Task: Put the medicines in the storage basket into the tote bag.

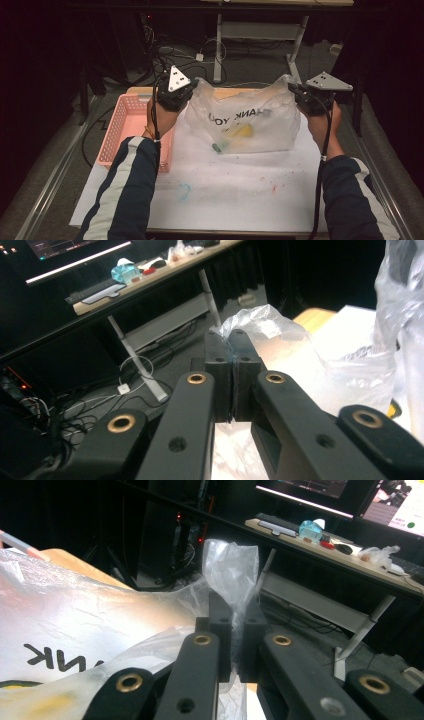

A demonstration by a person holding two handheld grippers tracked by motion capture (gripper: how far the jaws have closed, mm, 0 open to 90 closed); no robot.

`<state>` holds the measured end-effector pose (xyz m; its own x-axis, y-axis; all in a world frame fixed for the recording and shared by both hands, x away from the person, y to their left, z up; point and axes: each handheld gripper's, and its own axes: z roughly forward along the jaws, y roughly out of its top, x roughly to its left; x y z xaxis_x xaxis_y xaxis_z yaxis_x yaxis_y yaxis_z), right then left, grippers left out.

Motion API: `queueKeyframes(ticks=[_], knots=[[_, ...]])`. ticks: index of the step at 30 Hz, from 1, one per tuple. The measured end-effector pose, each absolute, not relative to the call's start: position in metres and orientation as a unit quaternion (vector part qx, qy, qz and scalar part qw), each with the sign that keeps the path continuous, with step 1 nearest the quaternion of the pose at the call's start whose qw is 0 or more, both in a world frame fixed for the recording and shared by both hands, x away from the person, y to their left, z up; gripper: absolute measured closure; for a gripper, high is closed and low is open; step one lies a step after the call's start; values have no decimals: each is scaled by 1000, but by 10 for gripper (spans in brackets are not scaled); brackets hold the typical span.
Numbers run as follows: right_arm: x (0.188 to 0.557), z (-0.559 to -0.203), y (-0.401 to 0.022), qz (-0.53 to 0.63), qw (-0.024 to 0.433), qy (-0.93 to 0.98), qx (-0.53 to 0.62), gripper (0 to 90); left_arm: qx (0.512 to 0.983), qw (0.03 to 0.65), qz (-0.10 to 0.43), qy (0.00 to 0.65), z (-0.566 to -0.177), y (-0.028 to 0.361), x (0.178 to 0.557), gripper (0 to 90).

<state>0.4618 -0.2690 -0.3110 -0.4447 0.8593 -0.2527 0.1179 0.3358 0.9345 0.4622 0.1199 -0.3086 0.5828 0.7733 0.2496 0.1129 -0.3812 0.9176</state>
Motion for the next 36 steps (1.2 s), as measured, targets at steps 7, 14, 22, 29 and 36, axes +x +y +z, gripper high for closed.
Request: queueKeyframes(ticks=[7, 14, 22, 29, 36], knots=[[466, -301, -272, 467, 412, 700, 350, 900, 741, 481, 359, 300, -298, 118, 464, 868], [470, -290, -272, 474, 411, 694, 353, 900, 738, 489, 363, 291, -287, 113, 464, 868], [468, -286, -265, 477, 408, 698, 345, 900, 738, 499, 366, 271, -276, 105, 457, 868], [462, -273, -264, 501, 400, 690, 335, 900, 728, 518, 374, 250, -257, 102, 445, 868], [452, -251, -257, 522, 405, 681, 316, 900, 720, 530, 383, 232, -237, 96, 435, 868]])
